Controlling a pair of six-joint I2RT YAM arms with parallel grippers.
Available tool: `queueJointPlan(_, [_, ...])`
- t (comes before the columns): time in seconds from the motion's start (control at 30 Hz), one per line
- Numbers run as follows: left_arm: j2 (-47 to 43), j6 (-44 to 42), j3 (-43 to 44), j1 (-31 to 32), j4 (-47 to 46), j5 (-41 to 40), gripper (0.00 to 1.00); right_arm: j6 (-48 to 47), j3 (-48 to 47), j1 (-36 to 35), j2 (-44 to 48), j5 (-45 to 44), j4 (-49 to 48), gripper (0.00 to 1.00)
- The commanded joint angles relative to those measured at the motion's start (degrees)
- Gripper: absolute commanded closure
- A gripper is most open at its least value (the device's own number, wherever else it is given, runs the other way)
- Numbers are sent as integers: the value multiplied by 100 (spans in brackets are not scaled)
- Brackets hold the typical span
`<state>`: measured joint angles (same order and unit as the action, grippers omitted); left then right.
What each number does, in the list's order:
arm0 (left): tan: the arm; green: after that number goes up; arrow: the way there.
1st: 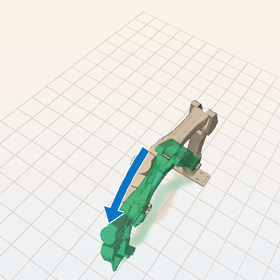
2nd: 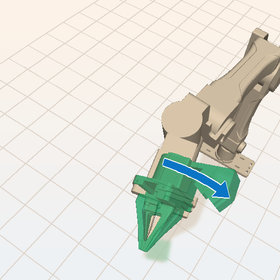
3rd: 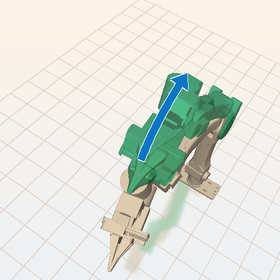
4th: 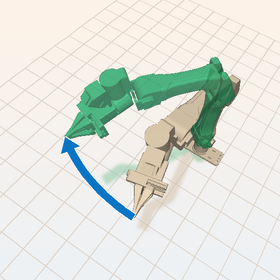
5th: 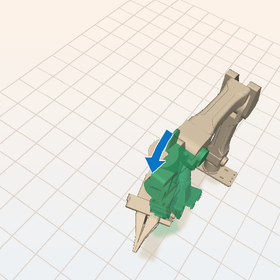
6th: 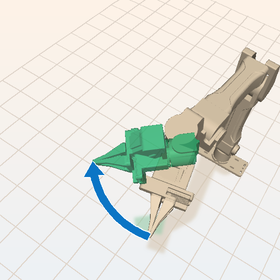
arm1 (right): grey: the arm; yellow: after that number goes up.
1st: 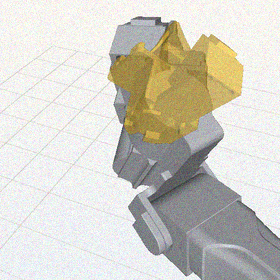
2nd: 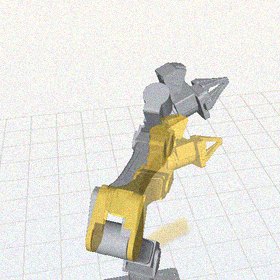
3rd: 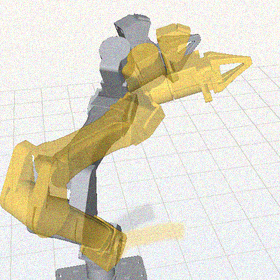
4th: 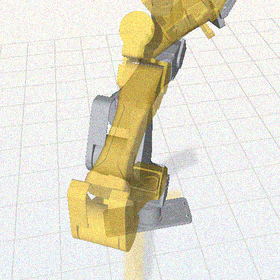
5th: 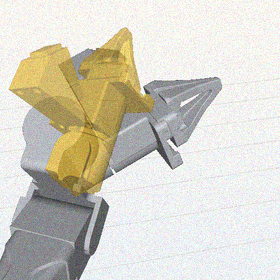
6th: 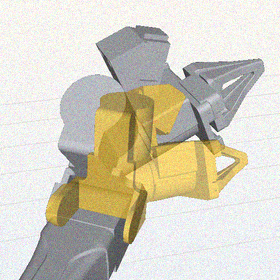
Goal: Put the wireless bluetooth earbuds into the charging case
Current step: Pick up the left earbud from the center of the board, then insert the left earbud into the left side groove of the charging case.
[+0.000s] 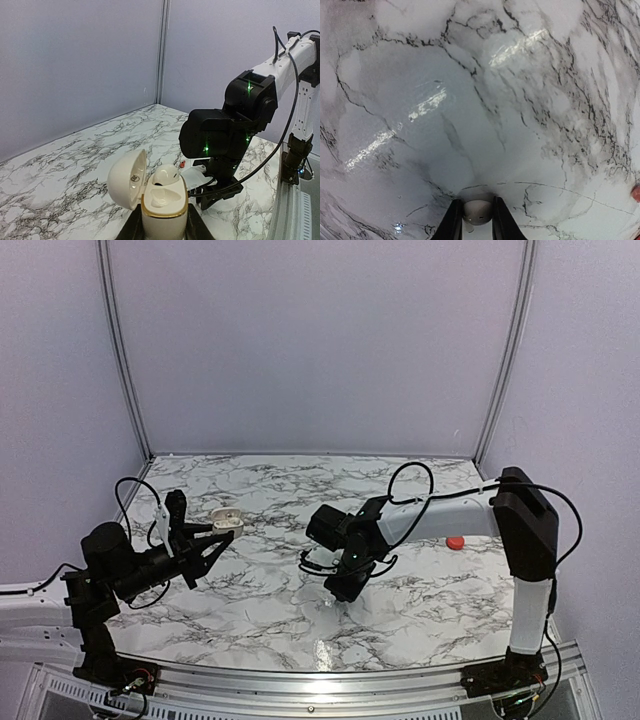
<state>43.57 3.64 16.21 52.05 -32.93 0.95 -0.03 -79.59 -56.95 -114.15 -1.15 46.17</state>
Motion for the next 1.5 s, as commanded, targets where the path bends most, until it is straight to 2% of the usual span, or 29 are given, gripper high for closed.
queueJointPlan(0.0, [20, -40, 58, -29, -142, -51, 100, 50, -161, -9, 113, -2, 9, 86])
queueJointPlan(0.23, [45, -30, 54, -37, -177, -52, 100, 144, -205, 51, 610, -19, -495, 89])
queueJointPlan(0.47, [139, -65, 46, -33, -463, -34, 100, 193, -278, 61, 1482, -39, -1317, 89])
queueJointPlan(0.87, [317, -234, 24, -37, -1373, 282, 100, 284, -295, -162, 2821, 1009, -3458, 87])
queueJointPlan(1.07, [347, -329, 9, -36, -1752, 640, 100, 134, -336, -736, 2806, 793, -4342, 87])
queueJointPlan(1.27, [312, -776, 3, -24, -1950, 924, 100, 107, -421, -1116, 2548, 829, -5155, 87])
queueJointPlan(1.47, [378, -814, 51, -27, -2042, 915, 100, 54, -815, -1392, 2076, 619, -5205, 88])
